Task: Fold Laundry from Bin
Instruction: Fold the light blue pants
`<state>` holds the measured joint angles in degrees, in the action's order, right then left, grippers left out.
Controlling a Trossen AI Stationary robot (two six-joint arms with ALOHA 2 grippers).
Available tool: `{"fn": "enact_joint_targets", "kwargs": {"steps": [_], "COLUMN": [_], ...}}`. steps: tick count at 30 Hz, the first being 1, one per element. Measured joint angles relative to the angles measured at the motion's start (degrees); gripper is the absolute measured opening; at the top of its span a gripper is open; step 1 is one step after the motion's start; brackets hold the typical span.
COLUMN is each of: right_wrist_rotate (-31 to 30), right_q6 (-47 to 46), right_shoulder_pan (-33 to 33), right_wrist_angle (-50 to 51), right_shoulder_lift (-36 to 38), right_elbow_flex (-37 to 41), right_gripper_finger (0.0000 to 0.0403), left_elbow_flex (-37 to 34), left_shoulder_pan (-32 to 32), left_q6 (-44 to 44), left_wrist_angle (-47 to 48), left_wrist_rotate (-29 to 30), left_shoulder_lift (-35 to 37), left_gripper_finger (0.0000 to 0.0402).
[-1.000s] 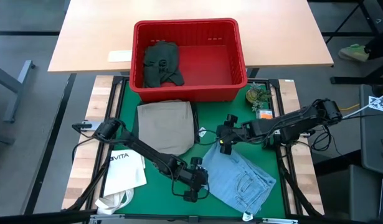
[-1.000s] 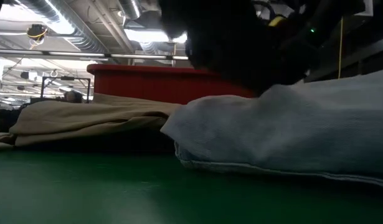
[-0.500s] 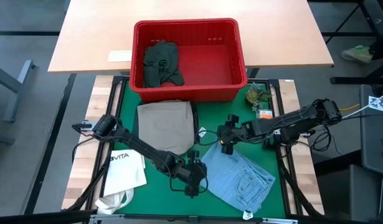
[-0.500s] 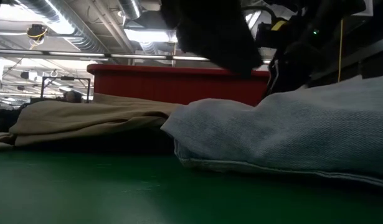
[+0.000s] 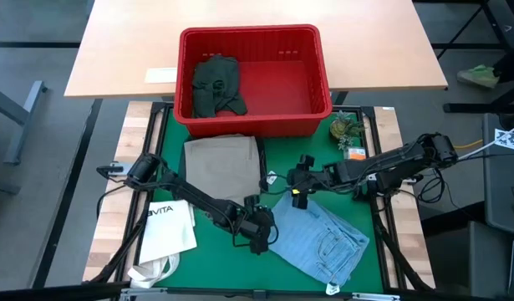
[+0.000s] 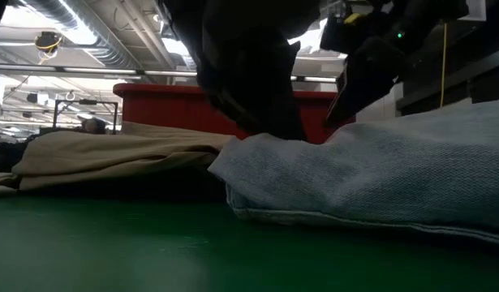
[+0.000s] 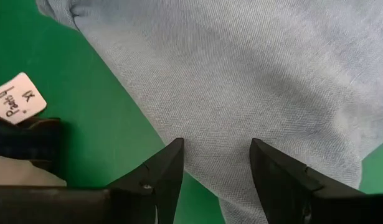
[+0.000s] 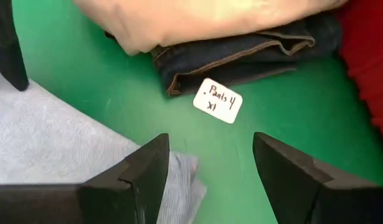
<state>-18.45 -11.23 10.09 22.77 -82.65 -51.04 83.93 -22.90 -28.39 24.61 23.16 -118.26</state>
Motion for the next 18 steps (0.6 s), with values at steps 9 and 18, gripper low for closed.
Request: {"fn": "enact_joint_targets", "kwargs": {"steps": [9,18], "right_wrist_rotate": [0.32,-0.97], "right_q6": [0.4,-2.19], "right_shoulder_pan": [0.0,-0.51], "right_wrist_angle": [-1.99,0.87], "right_shoulder_lift": [-6.78,-9.56], "right_elbow_flex": [-0.01,-0.01], "right_gripper_finger": [0.0232,0.0232], "left_elbow_flex": [-0.08,-0.08], "left_shoulder_pan": [0.0,0.0], "left_q6": [0.01,-1.53], "left_wrist_angle": [-0.91,-1.03], "left_wrist_rotate": [-0.11,-2.12], "left_shoulder_lift": [0.0,0.0], "left_gripper_finger": [0.0137,0.0037]}}
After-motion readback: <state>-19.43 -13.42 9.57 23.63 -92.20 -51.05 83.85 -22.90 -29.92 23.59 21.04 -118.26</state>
